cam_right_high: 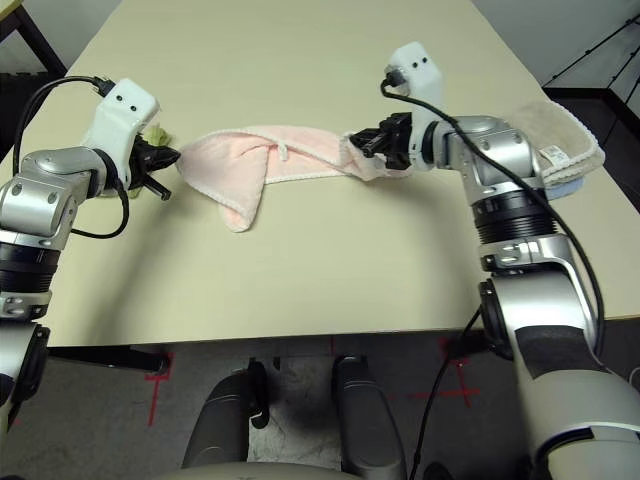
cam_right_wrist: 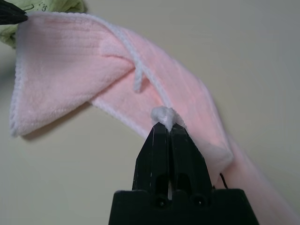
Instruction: Fold the towel and set it aside.
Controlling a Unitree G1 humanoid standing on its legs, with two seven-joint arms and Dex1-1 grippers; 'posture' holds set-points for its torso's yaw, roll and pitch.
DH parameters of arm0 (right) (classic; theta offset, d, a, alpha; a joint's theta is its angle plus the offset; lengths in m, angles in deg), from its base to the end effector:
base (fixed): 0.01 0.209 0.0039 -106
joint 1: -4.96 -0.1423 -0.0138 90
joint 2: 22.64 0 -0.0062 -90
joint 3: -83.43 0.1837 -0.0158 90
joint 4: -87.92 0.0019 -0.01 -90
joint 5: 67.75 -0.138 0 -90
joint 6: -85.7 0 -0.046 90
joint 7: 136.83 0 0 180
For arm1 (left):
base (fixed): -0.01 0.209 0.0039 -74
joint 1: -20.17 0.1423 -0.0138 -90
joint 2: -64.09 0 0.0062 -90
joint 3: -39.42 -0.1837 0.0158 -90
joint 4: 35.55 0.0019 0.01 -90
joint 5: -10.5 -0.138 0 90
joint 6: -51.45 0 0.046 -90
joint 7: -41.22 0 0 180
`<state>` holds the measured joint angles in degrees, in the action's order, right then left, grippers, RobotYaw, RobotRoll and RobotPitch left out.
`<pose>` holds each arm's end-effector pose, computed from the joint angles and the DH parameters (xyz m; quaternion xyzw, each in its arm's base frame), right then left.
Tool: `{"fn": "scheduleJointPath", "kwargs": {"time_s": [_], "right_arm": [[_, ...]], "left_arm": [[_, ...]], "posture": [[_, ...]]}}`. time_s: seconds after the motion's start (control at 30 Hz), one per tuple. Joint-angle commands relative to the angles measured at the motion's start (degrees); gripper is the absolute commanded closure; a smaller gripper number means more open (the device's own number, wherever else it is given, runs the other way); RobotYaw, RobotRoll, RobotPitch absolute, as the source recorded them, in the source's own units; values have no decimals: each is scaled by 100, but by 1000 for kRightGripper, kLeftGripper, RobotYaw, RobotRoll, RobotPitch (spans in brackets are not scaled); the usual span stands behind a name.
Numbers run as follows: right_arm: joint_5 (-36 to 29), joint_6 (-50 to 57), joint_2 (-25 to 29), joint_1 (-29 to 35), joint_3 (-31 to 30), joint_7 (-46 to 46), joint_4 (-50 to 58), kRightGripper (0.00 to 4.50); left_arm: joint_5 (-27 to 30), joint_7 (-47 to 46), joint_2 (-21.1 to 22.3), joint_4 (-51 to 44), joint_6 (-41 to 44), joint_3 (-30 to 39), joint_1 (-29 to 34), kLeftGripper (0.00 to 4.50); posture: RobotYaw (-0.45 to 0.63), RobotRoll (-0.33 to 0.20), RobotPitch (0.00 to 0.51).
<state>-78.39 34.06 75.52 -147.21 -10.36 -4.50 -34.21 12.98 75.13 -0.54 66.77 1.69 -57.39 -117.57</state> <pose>0.3535 -0.1790 0.2359 -0.0810 0.1158 0.3908 0.9096 0.3100 0.2427 0.2357 0.2784 0.1239 -0.1560 0.9396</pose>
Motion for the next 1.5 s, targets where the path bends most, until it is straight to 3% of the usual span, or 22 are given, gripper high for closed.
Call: {"fn": "scheduleJointPath", "kwargs": {"time_s": [0.03, 0.4, 0.63, 0.8, 1.07, 1.3, 1.5], "right_arm": [[80, -311, -161, -189, -39, 39, -368, 4500], [285, -928, -621, -465, -86, 28, -1136, 4500], [1206, -2793, -529, -1128, -75, 1920, -2950, 4500], [1633, -3854, -387, -1697, 1, 3117, -3792, 4500], [1915, -5095, -245, -2148, 127, 4264, -4153, 4500], [2014, -5344, -276, -2038, 135, 4313, -4236, 4500], [1993, -5539, -295, -1616, 126, 3715, -4111, 4500]], "left_arm": [[-154, -173, 39, 7, -5, 173, 17, 4458], [-314, -331, 163, -365, 180, 329, 372, 4458], [-1076, -1473, -49, 1357, -1532, 292, -382, 4458], [-1560, -2359, -153, 2807, -2910, 216, -1334, 4458], [-1946, -3491, -230, 3519, -4081, 280, -2023, 4458], [-1881, -3500, -259, 3394, -4132, 361, -1751, 4458], [-1595, -2770, -311, 2439, -3501, 523, -909, 4458]], "posture": [[-100, 0, 178], [-65, 0, 182], [-91, 0, 186], [-100, 0, 185], [-100, 0, 186], [-92, 0, 195], [-86, 0, 204]]}}
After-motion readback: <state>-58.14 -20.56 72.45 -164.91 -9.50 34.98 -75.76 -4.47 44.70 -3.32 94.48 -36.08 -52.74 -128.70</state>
